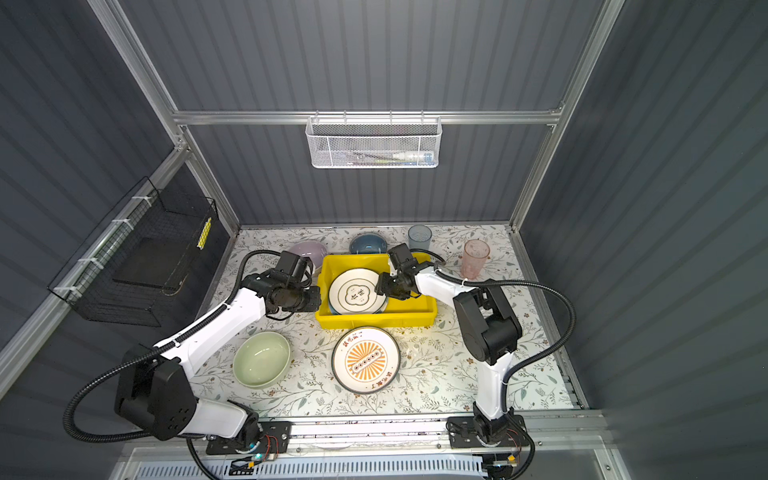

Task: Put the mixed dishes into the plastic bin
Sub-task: 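Lower the white plate into the bin and open the right gripper, then move both grippers down to the orange sunburst plate on the table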

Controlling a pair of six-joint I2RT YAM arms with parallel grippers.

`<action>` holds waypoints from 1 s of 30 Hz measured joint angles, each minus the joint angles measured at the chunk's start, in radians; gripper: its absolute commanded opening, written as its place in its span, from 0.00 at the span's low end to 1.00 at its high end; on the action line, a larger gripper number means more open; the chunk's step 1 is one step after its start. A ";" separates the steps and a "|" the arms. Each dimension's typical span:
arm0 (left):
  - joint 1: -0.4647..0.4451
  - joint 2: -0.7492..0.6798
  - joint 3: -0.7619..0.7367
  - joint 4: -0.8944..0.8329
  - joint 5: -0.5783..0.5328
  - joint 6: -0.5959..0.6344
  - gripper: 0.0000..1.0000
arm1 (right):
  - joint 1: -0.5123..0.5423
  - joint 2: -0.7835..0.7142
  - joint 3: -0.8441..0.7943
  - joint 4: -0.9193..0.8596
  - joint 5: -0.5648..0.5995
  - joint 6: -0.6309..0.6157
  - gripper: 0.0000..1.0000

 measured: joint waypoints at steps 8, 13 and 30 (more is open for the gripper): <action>0.000 -0.069 0.000 -0.043 0.016 0.021 0.48 | 0.001 -0.120 0.003 -0.099 0.021 -0.085 0.63; 0.000 -0.093 0.000 -0.053 0.042 0.034 0.52 | 0.001 -0.281 -0.005 -0.135 0.018 -0.136 0.66; -0.028 -0.242 -0.136 -0.053 0.178 0.041 0.52 | 0.088 -0.853 -0.480 -0.246 0.035 -0.090 0.68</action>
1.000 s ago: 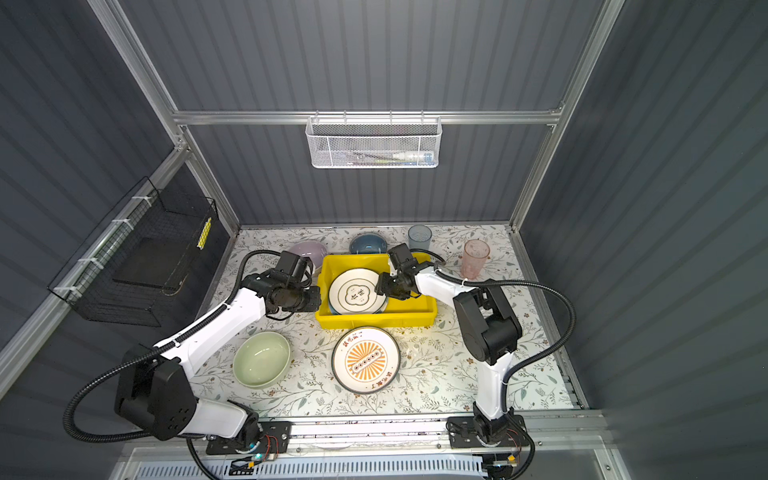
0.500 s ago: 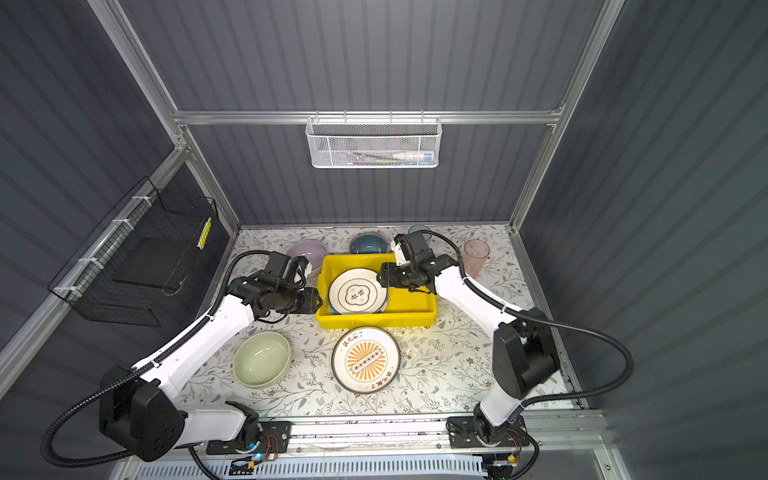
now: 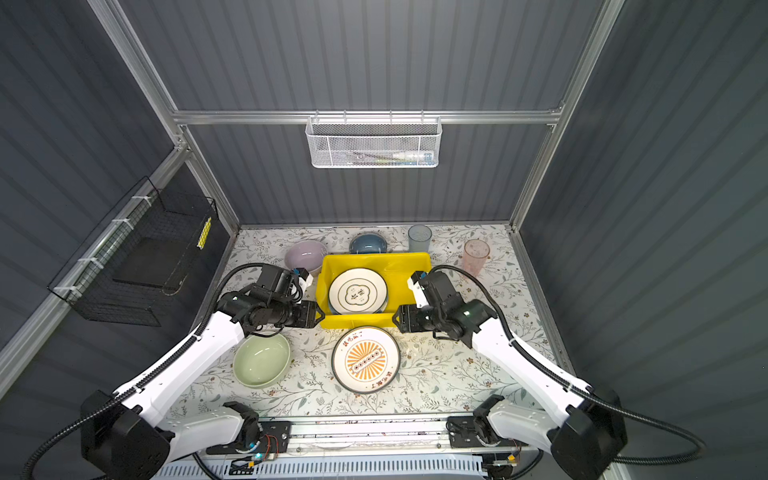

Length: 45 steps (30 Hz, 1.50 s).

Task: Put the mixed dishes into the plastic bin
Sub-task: 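Move both grippers down to the orange sunburst plate on the table, then pinch the sunburst plate rim with the right gripper while the left steadies it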

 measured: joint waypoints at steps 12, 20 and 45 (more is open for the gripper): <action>-0.226 0.059 -0.131 0.101 -0.022 -0.114 0.37 | 0.028 -0.202 -0.282 0.060 -0.004 0.144 0.61; -0.263 0.067 -0.189 0.122 -0.103 -0.164 0.30 | 0.068 -0.199 -0.365 0.143 -0.005 0.218 0.59; -0.314 0.145 -0.270 0.242 -0.145 -0.238 0.20 | 0.107 -0.048 -0.421 0.353 0.002 0.293 0.54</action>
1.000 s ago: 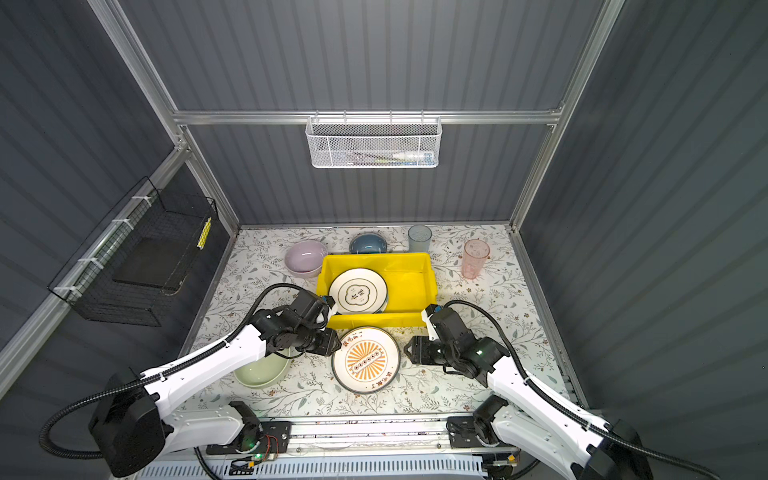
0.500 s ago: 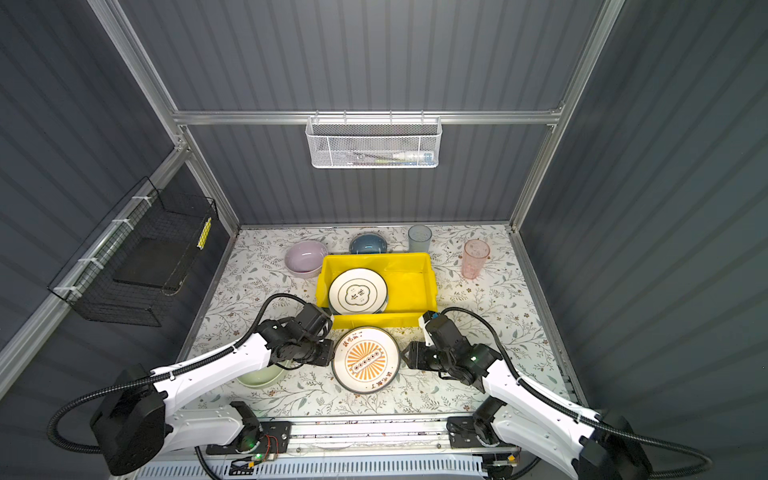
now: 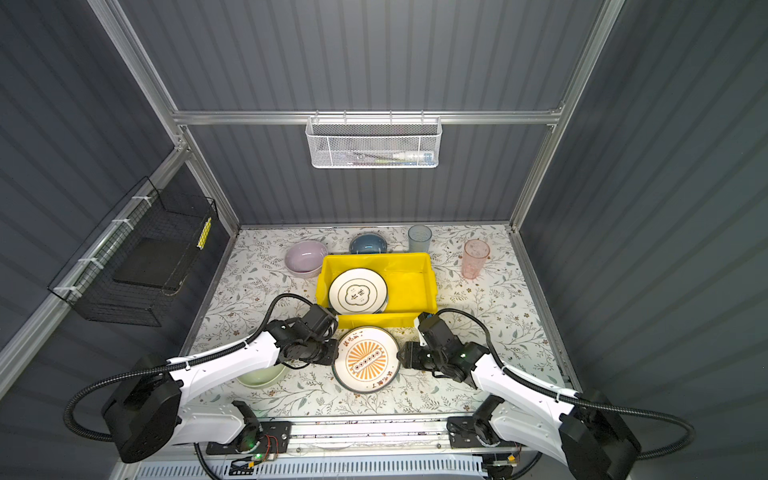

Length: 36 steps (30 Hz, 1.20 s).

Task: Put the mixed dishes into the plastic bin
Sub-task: 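Pinch the sunburst plate rim with the right gripper while the left steadies it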

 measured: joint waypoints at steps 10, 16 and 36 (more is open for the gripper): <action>-0.001 0.011 -0.005 0.023 -0.002 0.000 0.20 | 0.003 0.034 -0.013 0.047 0.001 0.016 0.53; -0.008 0.033 -0.005 0.061 -0.008 0.000 0.19 | 0.006 0.052 -0.013 0.079 0.000 0.023 0.52; -0.021 0.054 -0.005 0.107 -0.008 0.000 0.19 | 0.014 0.050 -0.013 0.108 -0.028 0.042 0.39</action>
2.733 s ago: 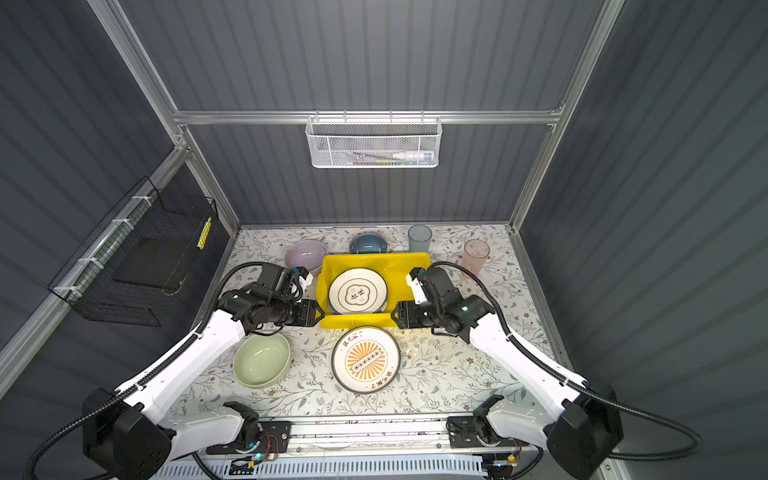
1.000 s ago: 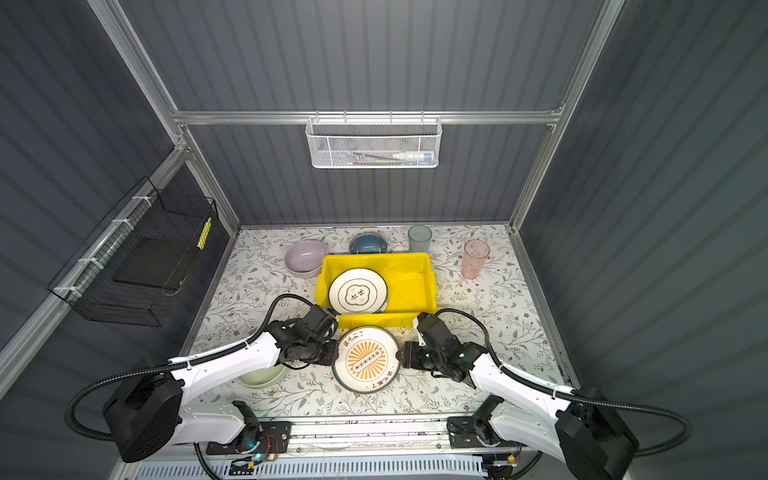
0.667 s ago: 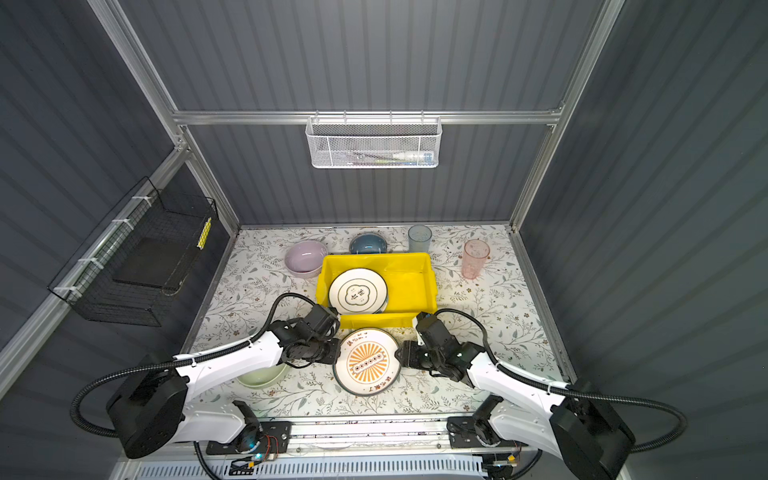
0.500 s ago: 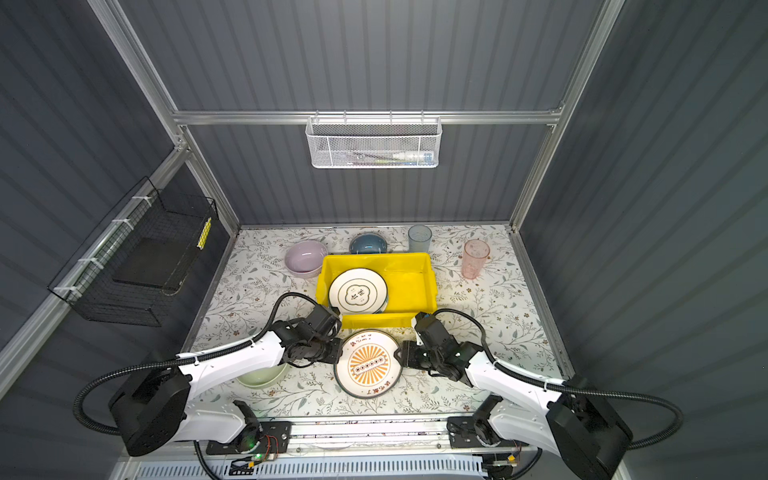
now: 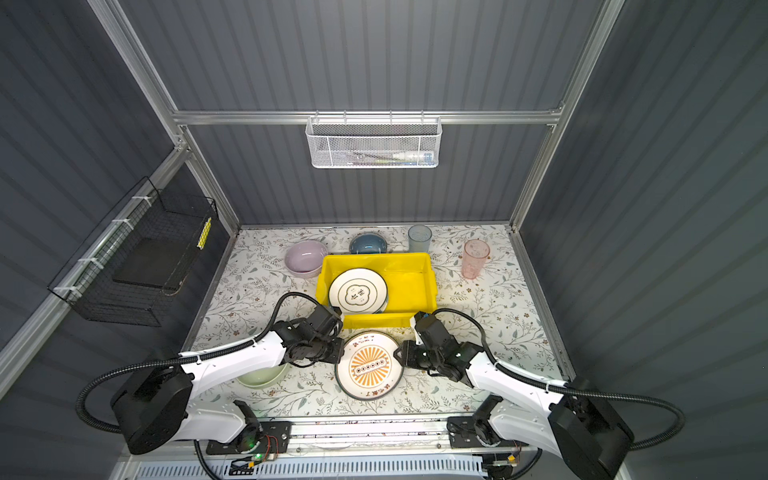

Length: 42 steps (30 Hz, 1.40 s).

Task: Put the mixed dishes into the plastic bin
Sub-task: 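Pinch the sunburst plate rim with the right gripper while the left steadies it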

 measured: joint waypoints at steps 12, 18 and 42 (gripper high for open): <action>-0.005 0.007 0.000 0.013 -0.008 0.000 0.19 | 0.000 -0.032 0.000 -0.009 -0.021 0.003 0.36; -0.005 0.010 0.000 0.017 -0.011 0.000 0.19 | 0.000 -0.029 0.000 -0.007 -0.026 0.006 0.33; -0.005 0.014 0.000 0.020 -0.029 0.000 0.19 | -0.001 0.197 0.000 0.190 -0.106 0.048 0.20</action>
